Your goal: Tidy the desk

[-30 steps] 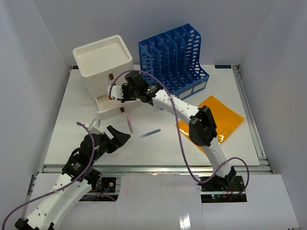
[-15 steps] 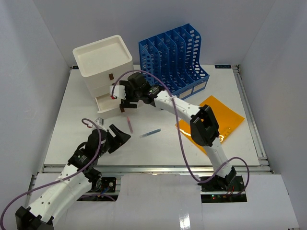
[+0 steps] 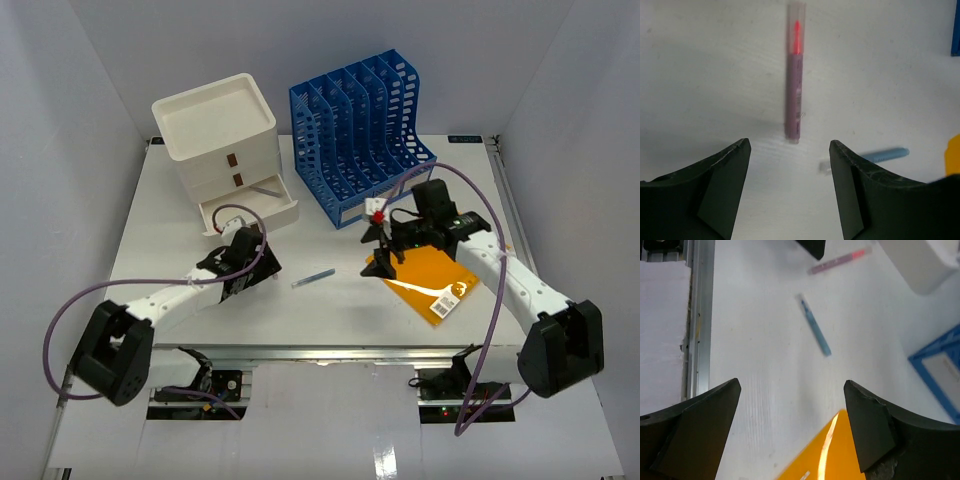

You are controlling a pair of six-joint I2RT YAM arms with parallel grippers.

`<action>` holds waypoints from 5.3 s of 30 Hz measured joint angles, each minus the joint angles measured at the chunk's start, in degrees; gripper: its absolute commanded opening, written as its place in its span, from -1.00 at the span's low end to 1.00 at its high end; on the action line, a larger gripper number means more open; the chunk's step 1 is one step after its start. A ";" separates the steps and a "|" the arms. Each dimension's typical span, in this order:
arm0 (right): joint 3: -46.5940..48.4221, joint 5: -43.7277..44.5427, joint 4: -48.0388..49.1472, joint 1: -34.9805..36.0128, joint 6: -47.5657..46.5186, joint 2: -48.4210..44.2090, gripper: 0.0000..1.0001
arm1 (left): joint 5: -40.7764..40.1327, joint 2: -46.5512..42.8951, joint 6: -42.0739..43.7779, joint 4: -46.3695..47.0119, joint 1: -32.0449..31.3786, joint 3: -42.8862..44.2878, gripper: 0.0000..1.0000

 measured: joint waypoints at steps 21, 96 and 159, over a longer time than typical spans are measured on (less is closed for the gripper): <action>-13.07 -20.39 1.18 -24.07 1.40 -14.19 0.82 | -13.05 25.81 6.10 -3.08 -1.10 17.74 -0.63; 18.80 11.84 -11.17 16.36 -24.56 34.21 0.77 | 33.76 -44.66 19.62 -0.08 22.46 -2.68 0.89; 52.75 23.61 7.10 19.26 2.89 46.04 0.30 | 36.09 -39.12 18.16 -3.18 22.46 -6.10 0.49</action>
